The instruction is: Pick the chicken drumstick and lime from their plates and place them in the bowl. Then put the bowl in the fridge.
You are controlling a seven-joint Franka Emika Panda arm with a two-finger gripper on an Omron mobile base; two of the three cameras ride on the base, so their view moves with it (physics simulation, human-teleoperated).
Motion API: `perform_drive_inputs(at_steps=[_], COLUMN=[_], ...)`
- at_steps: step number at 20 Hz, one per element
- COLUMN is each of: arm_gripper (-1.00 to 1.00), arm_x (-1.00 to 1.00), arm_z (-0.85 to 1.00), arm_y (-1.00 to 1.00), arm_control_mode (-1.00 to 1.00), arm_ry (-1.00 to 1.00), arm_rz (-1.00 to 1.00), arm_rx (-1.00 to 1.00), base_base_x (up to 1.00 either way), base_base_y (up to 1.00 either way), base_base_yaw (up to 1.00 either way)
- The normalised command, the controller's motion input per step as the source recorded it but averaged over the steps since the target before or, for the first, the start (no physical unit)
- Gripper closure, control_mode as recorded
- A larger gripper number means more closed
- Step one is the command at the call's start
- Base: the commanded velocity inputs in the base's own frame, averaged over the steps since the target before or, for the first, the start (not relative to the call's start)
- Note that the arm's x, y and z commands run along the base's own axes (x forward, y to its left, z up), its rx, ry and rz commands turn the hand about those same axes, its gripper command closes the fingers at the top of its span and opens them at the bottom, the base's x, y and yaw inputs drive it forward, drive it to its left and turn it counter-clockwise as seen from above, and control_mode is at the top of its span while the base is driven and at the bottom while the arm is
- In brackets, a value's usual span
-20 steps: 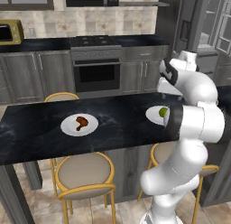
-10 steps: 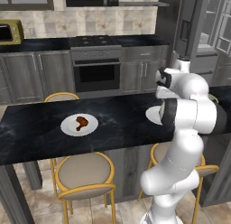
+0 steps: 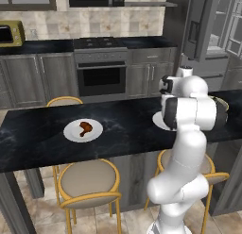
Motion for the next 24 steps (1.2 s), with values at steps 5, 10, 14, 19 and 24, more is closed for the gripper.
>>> perform_drive_inputs(at_steps=[5, 10, 14, 19, 24], arm_gripper=[-1.00, -1.00, -1.00, -1.00, -1.00], arm_x=[0.43, 0.35, 0.24, 0.16, 0.07], arm_z=[-0.24, -0.26, -0.33, -0.33, -0.24], arm_y=[-0.07, -0.05, -0.08, -0.15, -0.13], arm_control_mode=[-1.00, -1.00, -1.00, -1.00, -1.00], arm_ry=[0.02, 0.01, -0.10, -0.03, 0.00], arm_rz=[0.00, 0.00, 0.00, 0.00, -0.02], arm_rx=[0.05, 0.01, 0.00, 0.00, 0.00], base_base_x=[0.00, 0.00, 0.00, 0.00, 0.00], base_base_y=[0.00, 0.00, 0.00, 0.00, 0.00], base_base_yaw=[0.00, 0.00, 0.00, 0.00, 0.00])
